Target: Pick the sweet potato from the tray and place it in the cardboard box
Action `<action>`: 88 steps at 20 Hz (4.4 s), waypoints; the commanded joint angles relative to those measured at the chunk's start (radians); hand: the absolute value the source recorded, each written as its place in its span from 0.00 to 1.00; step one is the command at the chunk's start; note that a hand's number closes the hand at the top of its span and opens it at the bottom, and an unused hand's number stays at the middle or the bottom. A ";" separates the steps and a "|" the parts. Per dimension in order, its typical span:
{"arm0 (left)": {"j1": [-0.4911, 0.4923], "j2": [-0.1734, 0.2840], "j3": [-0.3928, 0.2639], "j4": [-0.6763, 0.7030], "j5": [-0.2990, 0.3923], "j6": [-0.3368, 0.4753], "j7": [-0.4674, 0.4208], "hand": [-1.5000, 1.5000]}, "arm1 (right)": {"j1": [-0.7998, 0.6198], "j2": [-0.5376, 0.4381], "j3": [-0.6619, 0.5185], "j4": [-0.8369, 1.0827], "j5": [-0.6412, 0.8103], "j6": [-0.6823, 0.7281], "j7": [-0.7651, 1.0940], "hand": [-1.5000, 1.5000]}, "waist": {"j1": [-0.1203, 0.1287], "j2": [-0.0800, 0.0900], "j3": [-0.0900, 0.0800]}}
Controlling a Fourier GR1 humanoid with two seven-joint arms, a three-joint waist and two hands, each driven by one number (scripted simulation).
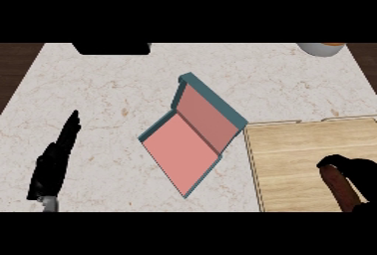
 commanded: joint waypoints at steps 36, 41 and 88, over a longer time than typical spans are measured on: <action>-0.040 -0.038 0.036 0.007 -0.044 -0.039 0.013 0.50 | -0.237 0.373 0.053 -0.607 -0.252 0.040 0.200 1.00 | 0.004 0.002 0.004; -0.044 -0.063 0.031 0.007 -0.058 -0.026 0.034 0.50 | -0.441 0.420 0.104 -0.592 -0.247 0.110 0.448 1.00 | 0.005 0.002 0.004; -0.071 -0.091 0.043 0.008 -0.095 -0.033 0.059 0.50 | -0.854 0.397 0.046 0.406 -0.801 -0.792 0.202 0.00 | -0.007 0.003 0.005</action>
